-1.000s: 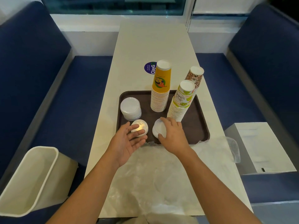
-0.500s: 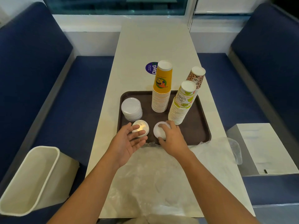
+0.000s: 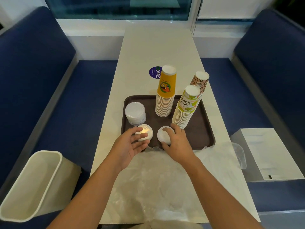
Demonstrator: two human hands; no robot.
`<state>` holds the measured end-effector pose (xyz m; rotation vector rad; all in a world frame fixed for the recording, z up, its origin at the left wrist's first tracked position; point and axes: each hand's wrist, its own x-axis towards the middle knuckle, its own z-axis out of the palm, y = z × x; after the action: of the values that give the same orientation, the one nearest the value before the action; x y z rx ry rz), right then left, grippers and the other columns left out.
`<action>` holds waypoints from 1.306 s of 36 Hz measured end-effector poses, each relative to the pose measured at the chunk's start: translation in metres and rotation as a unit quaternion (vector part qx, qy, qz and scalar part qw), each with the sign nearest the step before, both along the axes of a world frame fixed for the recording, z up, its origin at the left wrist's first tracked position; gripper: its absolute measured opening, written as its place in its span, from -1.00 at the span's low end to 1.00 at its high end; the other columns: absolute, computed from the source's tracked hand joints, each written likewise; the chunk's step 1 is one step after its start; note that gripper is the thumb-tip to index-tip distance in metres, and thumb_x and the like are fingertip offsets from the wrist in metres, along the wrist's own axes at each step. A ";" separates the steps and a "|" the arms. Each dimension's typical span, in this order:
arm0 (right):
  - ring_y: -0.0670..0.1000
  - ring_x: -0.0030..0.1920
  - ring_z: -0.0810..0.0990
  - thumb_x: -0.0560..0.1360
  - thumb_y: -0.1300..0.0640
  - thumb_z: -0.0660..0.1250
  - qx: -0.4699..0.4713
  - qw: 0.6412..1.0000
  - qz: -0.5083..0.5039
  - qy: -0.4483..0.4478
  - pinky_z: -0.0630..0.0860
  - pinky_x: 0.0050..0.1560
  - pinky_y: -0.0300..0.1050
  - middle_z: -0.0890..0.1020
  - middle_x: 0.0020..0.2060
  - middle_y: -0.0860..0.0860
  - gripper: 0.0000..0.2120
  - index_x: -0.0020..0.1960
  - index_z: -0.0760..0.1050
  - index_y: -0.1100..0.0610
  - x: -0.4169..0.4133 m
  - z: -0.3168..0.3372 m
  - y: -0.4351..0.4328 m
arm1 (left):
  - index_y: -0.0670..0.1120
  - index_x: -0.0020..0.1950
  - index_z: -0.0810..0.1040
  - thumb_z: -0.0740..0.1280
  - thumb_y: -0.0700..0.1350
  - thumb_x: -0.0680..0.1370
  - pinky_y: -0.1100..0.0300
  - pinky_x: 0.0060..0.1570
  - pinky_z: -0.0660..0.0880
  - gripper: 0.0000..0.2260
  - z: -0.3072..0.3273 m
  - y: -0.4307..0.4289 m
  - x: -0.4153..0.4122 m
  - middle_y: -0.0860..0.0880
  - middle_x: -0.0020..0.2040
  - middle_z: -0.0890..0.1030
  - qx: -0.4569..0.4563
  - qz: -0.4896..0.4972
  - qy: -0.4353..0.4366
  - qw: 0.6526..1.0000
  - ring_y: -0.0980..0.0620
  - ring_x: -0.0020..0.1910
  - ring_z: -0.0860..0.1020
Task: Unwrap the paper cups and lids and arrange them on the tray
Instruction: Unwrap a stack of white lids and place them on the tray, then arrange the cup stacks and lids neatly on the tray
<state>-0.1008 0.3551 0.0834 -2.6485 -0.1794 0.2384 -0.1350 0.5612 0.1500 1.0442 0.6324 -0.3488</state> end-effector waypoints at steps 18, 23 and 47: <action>0.07 0.56 0.21 0.61 0.00 0.39 0.057 0.997 0.012 -0.054 0.33 0.52 0.11 0.29 0.56 -0.05 -0.55 0.47 0.42 -0.08 0.026 0.047 0.030 | 0.17 0.27 0.54 0.35 -0.02 0.67 0.12 0.16 0.63 -0.82 0.009 0.026 0.042 0.11 0.22 0.60 0.429 -0.134 -0.180 0.875 0.02 0.16 0.61; 0.02 0.47 0.31 0.61 0.04 0.37 0.114 0.990 0.018 -0.080 0.42 0.46 0.06 0.36 0.48 -0.07 -0.59 0.45 0.44 -0.05 0.030 0.059 0.034 | 0.15 0.32 0.51 0.39 -0.06 0.66 0.24 0.11 0.54 -0.75 0.013 0.025 0.053 0.07 0.32 0.56 0.485 -0.157 -0.198 0.837 0.07 0.13 0.57; 0.26 0.47 0.33 0.48 -0.15 0.50 0.079 0.988 0.028 -0.129 0.39 0.41 0.21 0.32 0.49 0.13 -0.12 0.61 0.03 -0.27 0.147 0.214 -0.024 | 0.25 0.66 0.05 0.64 0.08 0.42 -0.02 0.25 0.54 0.00 0.089 -0.027 0.155 0.05 0.58 0.36 0.468 -0.196 -0.317 0.801 -0.07 0.44 0.49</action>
<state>0.0458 0.3310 0.2972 -2.5093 -0.3416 -0.1005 0.0200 0.5345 0.2390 2.1415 -0.0919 0.0101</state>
